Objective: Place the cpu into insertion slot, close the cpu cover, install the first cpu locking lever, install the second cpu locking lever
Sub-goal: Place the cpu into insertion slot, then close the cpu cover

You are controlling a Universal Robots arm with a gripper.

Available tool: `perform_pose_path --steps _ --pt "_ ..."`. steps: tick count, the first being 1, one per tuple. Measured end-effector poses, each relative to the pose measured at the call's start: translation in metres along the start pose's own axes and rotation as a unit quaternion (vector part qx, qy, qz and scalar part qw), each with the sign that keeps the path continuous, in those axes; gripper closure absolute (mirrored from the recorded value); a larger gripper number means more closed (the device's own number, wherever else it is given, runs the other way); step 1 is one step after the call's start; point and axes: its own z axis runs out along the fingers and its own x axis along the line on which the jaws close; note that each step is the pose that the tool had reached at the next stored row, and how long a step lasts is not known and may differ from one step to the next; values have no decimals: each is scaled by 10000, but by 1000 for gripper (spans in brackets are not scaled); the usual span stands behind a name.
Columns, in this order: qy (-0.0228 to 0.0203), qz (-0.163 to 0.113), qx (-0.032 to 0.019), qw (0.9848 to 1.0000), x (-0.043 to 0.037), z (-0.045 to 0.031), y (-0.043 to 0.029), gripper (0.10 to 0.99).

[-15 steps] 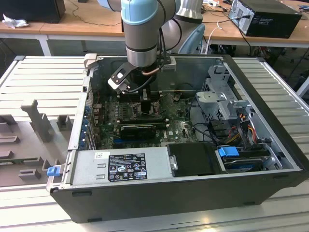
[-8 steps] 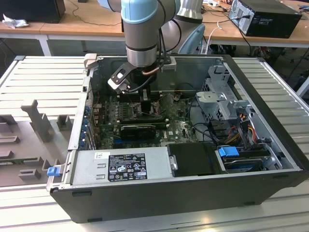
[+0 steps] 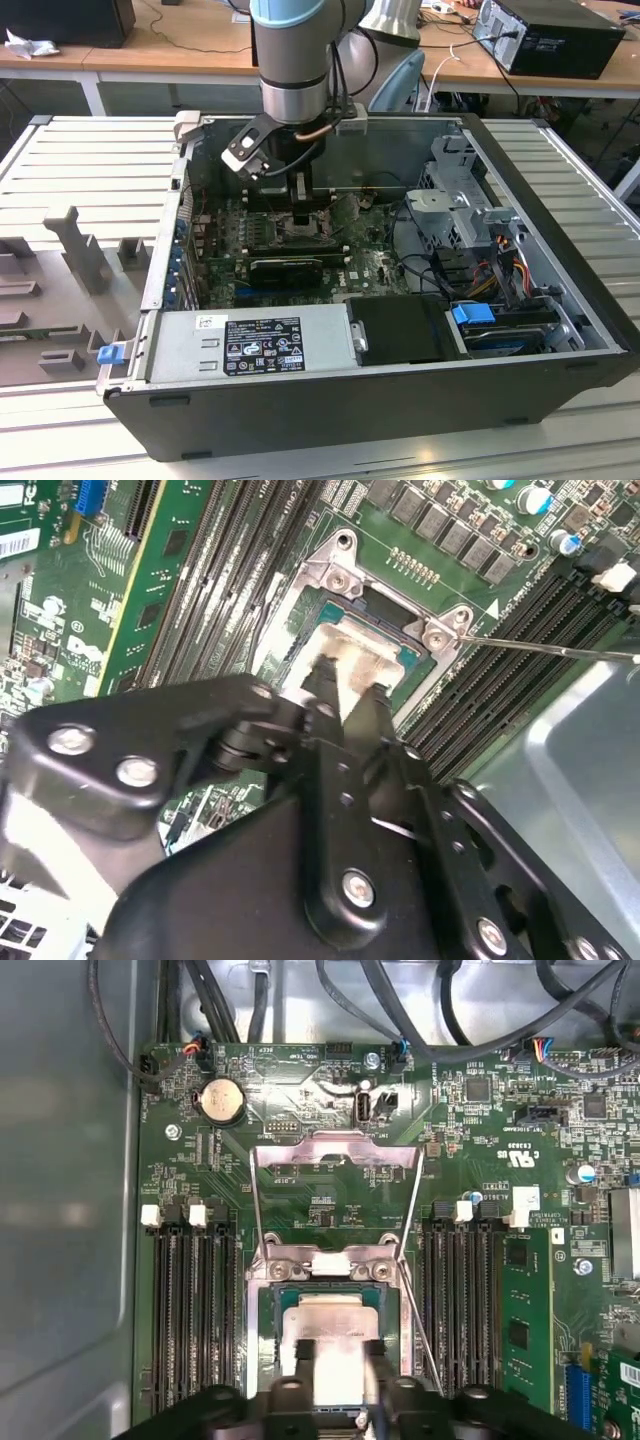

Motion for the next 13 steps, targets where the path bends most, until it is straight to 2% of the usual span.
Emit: perform_pose_path --steps 3,9,11,13 --pt "0 0 4 10000 -1 -34 3 980" --pt "0 0 5 10000 -2 -85 7 980" --pt "1 -1 5 10000 -2 -133 11 980" --pt "8 3 20 10000 -33 -129 78 980"
